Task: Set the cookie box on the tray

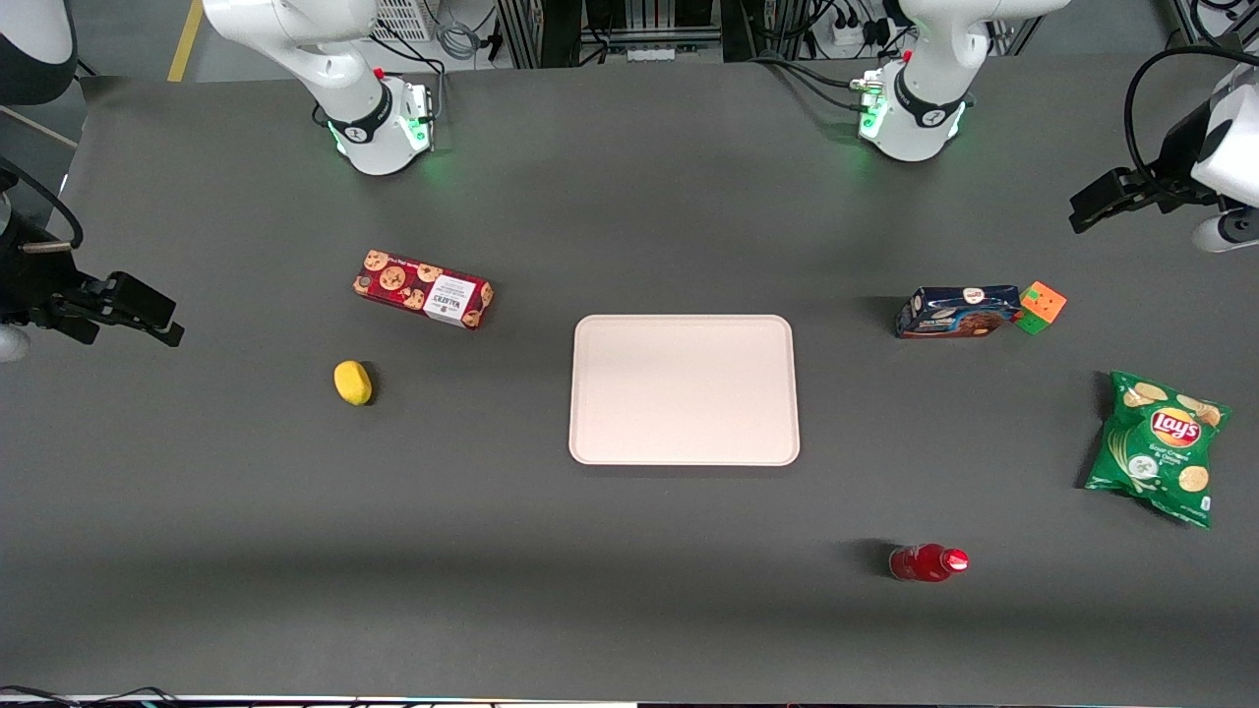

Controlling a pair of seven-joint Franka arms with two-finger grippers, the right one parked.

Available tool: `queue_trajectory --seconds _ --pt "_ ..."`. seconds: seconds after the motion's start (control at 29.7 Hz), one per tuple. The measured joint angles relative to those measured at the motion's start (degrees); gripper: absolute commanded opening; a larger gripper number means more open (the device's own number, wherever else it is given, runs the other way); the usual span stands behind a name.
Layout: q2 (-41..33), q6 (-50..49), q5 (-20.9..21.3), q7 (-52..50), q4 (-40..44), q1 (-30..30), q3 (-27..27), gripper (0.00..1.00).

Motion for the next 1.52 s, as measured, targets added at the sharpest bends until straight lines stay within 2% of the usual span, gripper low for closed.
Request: queue_trajectory --seconds 0.47,0.71,0.91,1.08,1.21,1.35,1.52 --pt "0.00 -1.38 0.04 -0.74 0.00 0.49 0.67 1.00" --pt "-0.33 -3.33 0.03 -4.99 0.34 0.62 0.73 1.00" --pt "-2.28 -9.21 0.04 -14.43 2.43 0.64 0.74 1.00" --pt "-4.51 -15.00 0.04 -25.94 4.51 0.70 0.77 1.00" --pt "-5.20 -15.70 -0.01 -35.57 4.08 0.72 0.87 1.00" --pt "-5.03 -11.74 -0.31 -42.84 0.19 0.72 0.95 1.00" --pt "-4.63 0.16 -1.29 -47.53 -8.73 0.73 1.12 1.00"
